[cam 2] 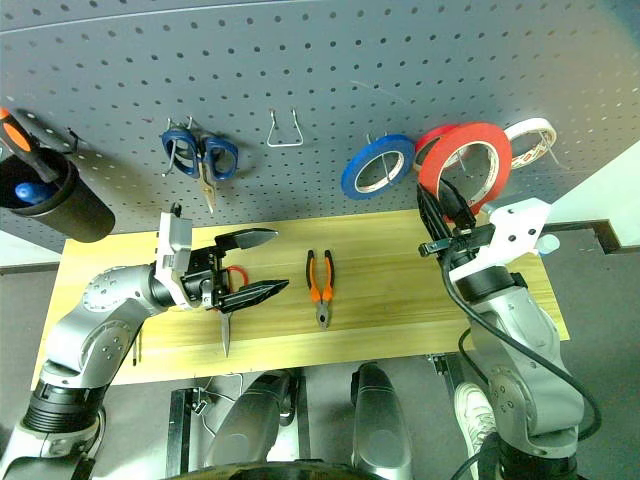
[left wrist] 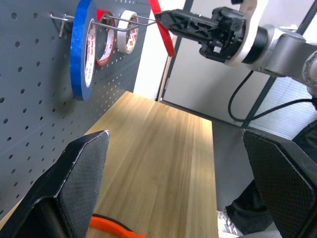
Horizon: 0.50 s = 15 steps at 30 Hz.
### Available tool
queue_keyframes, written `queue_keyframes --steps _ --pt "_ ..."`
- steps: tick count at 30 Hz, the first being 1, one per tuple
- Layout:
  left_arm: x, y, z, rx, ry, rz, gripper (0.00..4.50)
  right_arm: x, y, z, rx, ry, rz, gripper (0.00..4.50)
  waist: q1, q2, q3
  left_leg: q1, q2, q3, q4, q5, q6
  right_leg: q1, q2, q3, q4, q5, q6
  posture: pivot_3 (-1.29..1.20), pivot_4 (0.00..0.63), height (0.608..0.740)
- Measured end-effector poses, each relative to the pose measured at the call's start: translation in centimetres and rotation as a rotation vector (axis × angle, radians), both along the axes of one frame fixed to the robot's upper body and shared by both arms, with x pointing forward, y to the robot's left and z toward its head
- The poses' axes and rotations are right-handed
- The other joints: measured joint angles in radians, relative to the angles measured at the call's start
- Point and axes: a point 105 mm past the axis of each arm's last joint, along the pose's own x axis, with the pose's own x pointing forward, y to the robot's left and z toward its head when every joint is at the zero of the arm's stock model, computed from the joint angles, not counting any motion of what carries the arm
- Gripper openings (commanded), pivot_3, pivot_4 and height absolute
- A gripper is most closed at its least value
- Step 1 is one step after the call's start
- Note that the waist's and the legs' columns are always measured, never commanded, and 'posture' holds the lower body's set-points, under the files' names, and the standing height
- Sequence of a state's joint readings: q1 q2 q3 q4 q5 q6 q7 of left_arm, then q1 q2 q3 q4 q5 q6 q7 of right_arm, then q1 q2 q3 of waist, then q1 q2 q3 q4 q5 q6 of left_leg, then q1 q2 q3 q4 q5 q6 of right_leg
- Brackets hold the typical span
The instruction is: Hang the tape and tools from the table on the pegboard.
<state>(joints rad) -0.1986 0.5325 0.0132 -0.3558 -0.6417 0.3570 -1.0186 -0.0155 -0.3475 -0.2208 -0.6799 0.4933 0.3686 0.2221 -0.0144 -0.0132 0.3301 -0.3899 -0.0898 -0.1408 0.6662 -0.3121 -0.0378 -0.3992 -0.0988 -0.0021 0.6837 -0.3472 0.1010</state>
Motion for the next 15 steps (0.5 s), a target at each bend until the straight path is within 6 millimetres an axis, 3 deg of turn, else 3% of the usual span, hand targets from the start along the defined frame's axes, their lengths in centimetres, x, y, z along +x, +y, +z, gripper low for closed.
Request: queue_keyframes --steps 15 --pt "0.1 -0.2 0.1 -0.016 -0.003 0.006 4.5 3.9 1.0 -2.1 0.018 0.023 0.047 0.69 0.0 0.0 0.0 0.0 0.0 0.0 0.0 0.0 0.0 -0.001 0.0 0.0 0.001 0.0 0.0 0.05 0.31 0.725"
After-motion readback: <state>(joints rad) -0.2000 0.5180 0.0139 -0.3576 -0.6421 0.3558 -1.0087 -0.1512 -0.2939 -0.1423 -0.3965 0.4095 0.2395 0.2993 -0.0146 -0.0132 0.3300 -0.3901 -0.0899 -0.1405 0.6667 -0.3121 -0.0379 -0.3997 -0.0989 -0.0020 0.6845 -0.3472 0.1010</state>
